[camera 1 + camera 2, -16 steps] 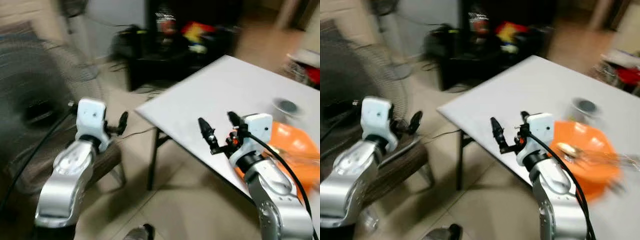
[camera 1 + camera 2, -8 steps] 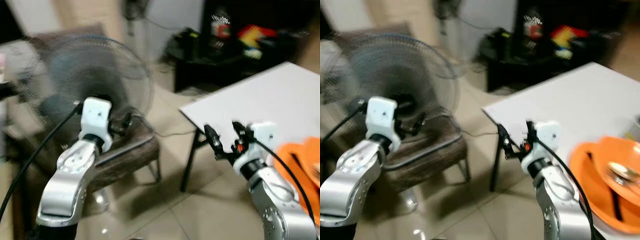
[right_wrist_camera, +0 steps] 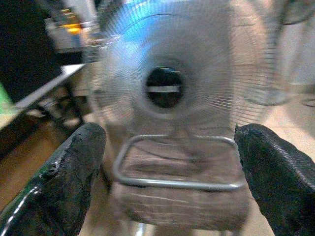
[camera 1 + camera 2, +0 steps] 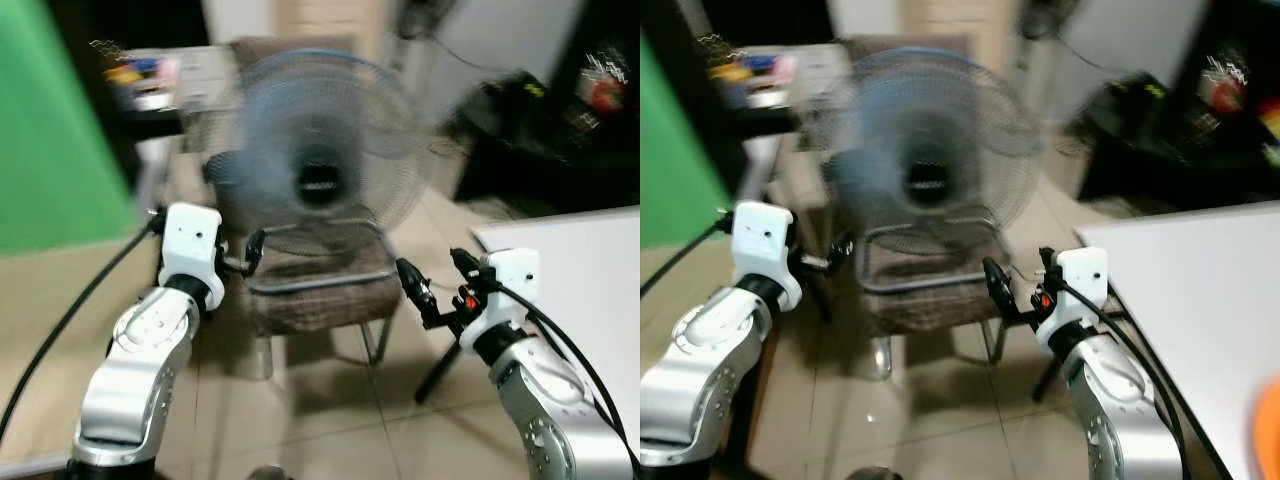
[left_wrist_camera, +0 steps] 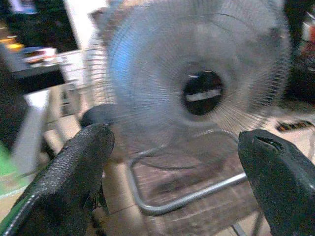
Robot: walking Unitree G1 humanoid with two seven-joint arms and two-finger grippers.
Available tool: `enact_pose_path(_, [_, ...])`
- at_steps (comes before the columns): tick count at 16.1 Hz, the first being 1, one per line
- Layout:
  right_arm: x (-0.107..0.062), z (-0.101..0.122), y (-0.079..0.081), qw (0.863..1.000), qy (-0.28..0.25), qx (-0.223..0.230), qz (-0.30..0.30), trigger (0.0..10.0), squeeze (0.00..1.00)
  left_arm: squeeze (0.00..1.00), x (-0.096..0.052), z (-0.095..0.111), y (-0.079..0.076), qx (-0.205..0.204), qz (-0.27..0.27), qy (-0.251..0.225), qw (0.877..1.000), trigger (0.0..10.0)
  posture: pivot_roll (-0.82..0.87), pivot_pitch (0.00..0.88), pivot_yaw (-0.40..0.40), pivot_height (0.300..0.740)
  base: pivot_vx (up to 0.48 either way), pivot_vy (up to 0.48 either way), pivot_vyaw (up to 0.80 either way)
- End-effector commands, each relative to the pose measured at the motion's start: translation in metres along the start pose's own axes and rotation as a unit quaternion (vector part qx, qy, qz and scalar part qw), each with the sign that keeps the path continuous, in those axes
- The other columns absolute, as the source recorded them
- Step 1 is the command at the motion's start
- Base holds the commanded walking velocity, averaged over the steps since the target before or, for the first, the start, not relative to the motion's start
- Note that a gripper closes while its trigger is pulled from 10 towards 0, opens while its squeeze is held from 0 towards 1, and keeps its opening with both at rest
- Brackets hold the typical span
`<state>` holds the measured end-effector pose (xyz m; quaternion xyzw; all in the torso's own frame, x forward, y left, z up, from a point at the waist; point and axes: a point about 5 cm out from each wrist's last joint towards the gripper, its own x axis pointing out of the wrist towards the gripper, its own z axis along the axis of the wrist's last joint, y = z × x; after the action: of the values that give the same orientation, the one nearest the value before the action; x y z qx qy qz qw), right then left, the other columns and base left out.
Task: Setting the table
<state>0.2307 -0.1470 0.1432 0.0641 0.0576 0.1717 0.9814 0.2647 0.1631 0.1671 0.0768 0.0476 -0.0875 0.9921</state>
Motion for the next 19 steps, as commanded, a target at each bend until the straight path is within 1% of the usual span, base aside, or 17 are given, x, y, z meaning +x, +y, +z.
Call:
enact_pose_path(1, [0.003,0.003,0.0,1.0,-0.003,0.002,0.008,10.0,1.0,0.0,-0.001,0.001,-0.003,0.003,-0.003,-0.004,1.0,10.0,0.09,0.0,-0.028,0.74,0.0,0.0,0.8])
enact_pose_path(4, [0.005,0.003,0.0,1.0,-0.009,0.015,0.007,10.0,1.0,0.0,-0.002,0.007,-0.001,0.001,-0.002,-0.021,1.0,10.0,0.1,0.0,-0.042,0.74,0.0,0.0,0.8])
enact_pose_path(7, [0.005,0.0,-0.002,1.0,-0.009,0.024,0.004,10.0,1.0,0.0,-0.001,0.009,-0.004,0.002,-0.012,-0.025,1.0,10.0,0.1,0.0,-0.042,0.74,0.0,0.0,0.8])
enact_pose_path(9, [0.005,0.0,-0.003,1.0,-0.011,0.026,0.001,10.0,1.0,0.0,-0.001,0.01,-0.004,0.01,-0.016,-0.029,0.999,10.0,0.11,0.0,-0.042,0.74,0.0,0.262,0.8])
enact_pose_path(10, [0.004,-0.001,-0.005,0.999,-0.013,0.038,-0.014,10.0,1.0,0.0,-0.001,0.01,-0.003,0.018,-0.018,-0.032,0.999,10.0,0.11,0.0,-0.042,0.74,0.0,0.3,0.0])
enact_pose_path(11, [0.004,-0.003,-0.01,0.997,-0.01,0.062,-0.036,10.0,0.84,0.0,-0.001,0.011,-0.003,0.024,-0.021,-0.033,0.999,10.0,0.11,0.0,-0.041,0.74,0.0,0.304,0.0])
enact_pose_path(12, [0.005,-0.003,-0.01,0.997,-0.011,0.06,-0.04,10.0,0.0,0.0,-0.001,0.012,-0.002,0.024,-0.021,-0.033,0.999,10.0,0.11,0.0,-0.04,0.74,0.0,0.315,0.0])
enact_pose_path(14, [0.005,-0.004,-0.012,0.997,-0.01,0.053,-0.051,10.0,0.0,0.0,0.0,0.012,-0.001,0.024,-0.022,-0.035,0.999,10.0,0.1,0.0,-0.034,0.74,0.0,0.364,0.0])
enact_pose_path(16, [0.006,-0.002,-0.017,0.997,-0.006,0.038,-0.072,10.0,0.0,0.0,0.002,0.015,-0.001,0.031,-0.022,-0.042,0.998,10.0,0.1,0.0,-0.034,0.74,0.0,0.381,0.0])
enact_pose_path(18, [0.008,0.0,-0.016,0.997,-0.006,0.037,-0.068,10.0,0.0,0.0,0.003,0.018,0.002,0.034,-0.02,-0.046,0.998,10.0,0.1,0.0,-0.036,0.74,0.0,0.381,0.0])
enact_pose_path(19, [0.01,0.003,-0.014,0.997,-0.015,0.043,-0.067,10.0,0.0,0.0,0.004,0.018,0.004,0.037,-0.016,-0.045,0.998,10.0,0.11,0.0,-0.04,0.74,0.0,0.386,0.0])
